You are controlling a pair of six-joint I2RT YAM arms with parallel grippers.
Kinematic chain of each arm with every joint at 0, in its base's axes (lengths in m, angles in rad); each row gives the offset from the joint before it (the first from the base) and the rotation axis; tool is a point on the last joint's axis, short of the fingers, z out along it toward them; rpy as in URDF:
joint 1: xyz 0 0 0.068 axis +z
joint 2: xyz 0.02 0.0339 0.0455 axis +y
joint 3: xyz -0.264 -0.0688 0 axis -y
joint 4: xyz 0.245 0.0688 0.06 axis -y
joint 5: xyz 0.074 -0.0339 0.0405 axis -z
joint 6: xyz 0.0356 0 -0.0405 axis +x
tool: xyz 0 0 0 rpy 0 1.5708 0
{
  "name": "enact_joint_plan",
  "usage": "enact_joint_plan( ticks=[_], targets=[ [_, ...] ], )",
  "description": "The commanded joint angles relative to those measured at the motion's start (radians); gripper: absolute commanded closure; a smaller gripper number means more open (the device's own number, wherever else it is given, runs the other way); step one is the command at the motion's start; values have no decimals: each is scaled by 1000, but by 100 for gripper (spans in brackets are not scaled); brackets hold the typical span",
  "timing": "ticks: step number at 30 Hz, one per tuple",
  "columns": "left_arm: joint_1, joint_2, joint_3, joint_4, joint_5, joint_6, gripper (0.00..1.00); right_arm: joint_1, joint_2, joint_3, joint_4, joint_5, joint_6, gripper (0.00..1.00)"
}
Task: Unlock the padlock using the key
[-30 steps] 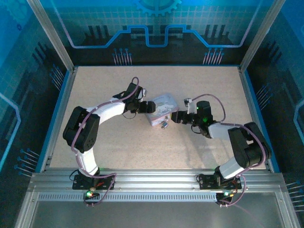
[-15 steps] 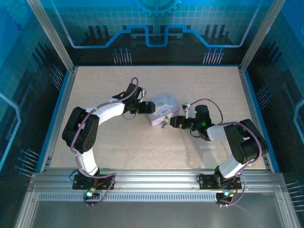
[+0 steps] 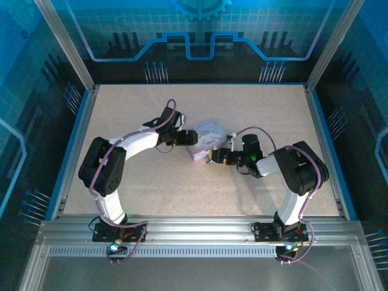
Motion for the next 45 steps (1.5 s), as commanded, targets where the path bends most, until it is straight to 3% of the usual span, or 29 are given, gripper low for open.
enact_joint_plan(
  ticks=[1, 32, 45],
  targets=[
    [-5, -8, -32, -81, -28, 1, 15, 13, 38, 20, 67, -26, 16, 37],
    [-3, -9, -32, -85, -31, 2, 15, 17, 66, 17, 99, -69, 21, 61],
    [-5, -11, -33, -86, -33, 4, 15, 10, 58, 18, 34, -66, -7, 78]
  ],
)
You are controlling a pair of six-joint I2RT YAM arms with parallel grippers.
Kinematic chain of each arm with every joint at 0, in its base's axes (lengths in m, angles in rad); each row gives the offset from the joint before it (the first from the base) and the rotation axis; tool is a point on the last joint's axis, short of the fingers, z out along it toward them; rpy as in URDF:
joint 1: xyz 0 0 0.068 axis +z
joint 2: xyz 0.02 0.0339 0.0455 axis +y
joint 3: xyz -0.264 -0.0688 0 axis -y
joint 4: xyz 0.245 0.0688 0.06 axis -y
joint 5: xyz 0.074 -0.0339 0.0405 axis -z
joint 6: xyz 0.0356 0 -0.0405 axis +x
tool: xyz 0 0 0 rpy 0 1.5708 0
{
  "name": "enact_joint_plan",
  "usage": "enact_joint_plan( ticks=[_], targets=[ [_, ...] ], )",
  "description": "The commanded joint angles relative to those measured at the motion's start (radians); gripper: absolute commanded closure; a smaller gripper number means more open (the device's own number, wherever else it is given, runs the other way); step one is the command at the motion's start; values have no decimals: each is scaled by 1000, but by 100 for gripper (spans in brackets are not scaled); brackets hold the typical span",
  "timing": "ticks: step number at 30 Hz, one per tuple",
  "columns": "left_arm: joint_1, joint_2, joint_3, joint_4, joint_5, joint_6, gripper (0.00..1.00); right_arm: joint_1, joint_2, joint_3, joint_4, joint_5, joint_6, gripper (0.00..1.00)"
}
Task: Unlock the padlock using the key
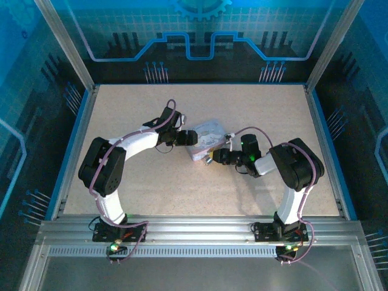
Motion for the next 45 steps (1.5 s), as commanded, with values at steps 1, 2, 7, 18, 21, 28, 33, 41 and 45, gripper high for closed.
enact_joint_plan(
  ticks=[1, 2, 7, 18, 21, 28, 33, 41, 45],
  targets=[
    [-5, -9, -33, -80, -35, 3, 15, 6, 0, 3, -30, -27, -20, 80],
    [-5, -10, -32, -80, -35, 3, 15, 5, -1, 3, -37, -26, -22, 81],
    [-5, -11, -33, -80, -36, 5, 15, 3, -8, 3, -49, -20, -23, 90],
    [-5, -14, -38, -84, -44, 11, 15, -9, -45, -6, -50, 30, 14, 100],
    [-5, -12, -40, -87, -51, 15, 15, -21, -56, -16, -38, 43, 34, 100],
    [-5, -10, -47, -86, -58, 17, 15, -46, -73, -22, -22, 62, 63, 100],
    [-3, -12, -48, -82, -55, 19, 15, -63, -90, -30, -13, 70, 75, 100],
    [-3, -60, -37, -79, -39, 14, 10, -100, -212, -68, -122, 104, 22, 100],
    [-1, -114, -29, -75, -36, 14, 3, -105, -321, -76, -252, 112, -34, 100]
  ],
)
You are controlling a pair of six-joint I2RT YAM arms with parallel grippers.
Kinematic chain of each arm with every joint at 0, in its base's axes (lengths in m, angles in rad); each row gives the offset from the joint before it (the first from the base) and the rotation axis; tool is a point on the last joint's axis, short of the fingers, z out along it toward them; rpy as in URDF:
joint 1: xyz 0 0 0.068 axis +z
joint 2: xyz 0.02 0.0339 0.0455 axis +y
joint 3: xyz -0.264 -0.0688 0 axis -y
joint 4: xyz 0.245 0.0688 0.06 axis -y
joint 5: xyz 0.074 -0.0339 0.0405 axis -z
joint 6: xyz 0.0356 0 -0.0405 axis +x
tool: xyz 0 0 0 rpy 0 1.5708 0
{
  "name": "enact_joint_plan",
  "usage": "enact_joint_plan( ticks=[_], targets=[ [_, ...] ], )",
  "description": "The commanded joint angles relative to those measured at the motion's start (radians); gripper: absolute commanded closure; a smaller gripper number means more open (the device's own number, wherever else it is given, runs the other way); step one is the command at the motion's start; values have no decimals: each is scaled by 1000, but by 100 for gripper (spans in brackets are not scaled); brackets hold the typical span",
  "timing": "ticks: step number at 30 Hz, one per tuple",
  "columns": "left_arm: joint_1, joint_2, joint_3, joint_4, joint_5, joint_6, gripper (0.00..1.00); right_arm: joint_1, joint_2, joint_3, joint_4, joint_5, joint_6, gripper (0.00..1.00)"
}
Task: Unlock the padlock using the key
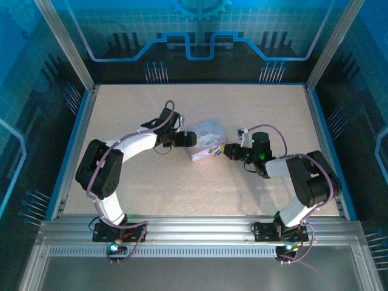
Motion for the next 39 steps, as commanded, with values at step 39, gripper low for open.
enact_joint_plan(
  ticks=[39],
  targets=[
    [90, -509, -251, 100, -167, 67, 1, 205, -63, 235, -1016, 52, -221, 86]
  ],
)
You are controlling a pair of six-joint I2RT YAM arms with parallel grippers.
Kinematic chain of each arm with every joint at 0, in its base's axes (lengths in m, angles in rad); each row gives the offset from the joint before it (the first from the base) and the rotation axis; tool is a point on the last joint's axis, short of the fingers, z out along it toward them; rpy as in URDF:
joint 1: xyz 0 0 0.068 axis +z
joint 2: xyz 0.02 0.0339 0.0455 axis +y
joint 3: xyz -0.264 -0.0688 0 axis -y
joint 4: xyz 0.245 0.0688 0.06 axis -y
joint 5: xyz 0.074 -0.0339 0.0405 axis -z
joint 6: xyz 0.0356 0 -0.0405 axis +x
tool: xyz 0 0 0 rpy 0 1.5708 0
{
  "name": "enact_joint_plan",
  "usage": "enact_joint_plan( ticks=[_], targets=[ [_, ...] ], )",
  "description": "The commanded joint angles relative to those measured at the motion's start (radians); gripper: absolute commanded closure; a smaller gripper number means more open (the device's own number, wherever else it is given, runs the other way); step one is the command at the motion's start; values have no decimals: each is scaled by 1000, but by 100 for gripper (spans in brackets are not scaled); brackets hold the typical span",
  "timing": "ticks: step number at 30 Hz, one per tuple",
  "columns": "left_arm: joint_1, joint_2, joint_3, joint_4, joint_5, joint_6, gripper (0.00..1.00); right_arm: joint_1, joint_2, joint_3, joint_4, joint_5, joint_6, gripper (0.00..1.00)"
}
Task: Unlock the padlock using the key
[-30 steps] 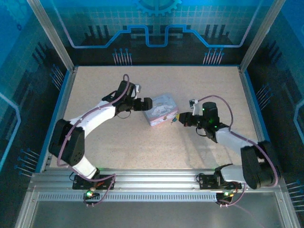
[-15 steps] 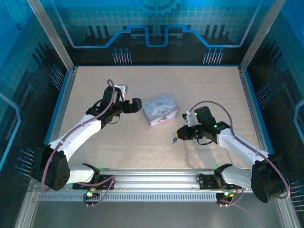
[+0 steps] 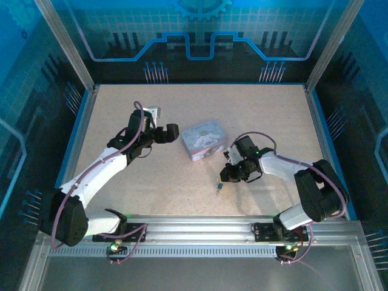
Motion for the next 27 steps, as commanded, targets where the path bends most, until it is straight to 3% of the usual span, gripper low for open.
enact_joint_plan(
  ticks=[1, 6, 11, 17, 24, 27],
  targets=[
    [17, -21, -21, 2, -18, 22, 1, 10, 26, 23, 32, -1, 10, 83],
    [21, -42, -15, 3, -23, 19, 1, 7, -30, 29, 25, 51, 2, 72],
    [34, -89, -16, 15, -47, 17, 1, -16, -189, 71, -61, 185, -43, 66],
    [40, -184, -65, 72, -183, 49, 1, -72, -391, 109, -149, 390, -115, 55],
    [44, -263, -161, 193, -409, 169, 1, -242, -599, 59, -75, 472, -153, 30],
    [46, -267, -190, 245, -449, 236, 1, -299, -663, 5, 15, 517, -146, 8]
  ],
)
